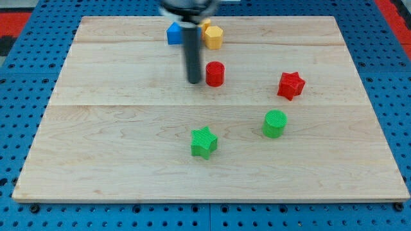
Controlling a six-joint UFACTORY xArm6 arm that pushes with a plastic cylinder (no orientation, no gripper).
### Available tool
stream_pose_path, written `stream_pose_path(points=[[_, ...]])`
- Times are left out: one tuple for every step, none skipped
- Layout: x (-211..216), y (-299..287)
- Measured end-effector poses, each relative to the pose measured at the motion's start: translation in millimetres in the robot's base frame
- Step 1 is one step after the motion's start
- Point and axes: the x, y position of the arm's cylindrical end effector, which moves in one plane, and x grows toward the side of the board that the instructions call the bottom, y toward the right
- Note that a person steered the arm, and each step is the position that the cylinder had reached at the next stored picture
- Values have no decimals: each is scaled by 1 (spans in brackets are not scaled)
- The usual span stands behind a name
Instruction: Push the red circle above the red star
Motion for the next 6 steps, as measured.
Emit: stream_pose_path(points=[[4,35],[-2,-35],[-12,36],[-16,59],[-12,96],[-4,106]])
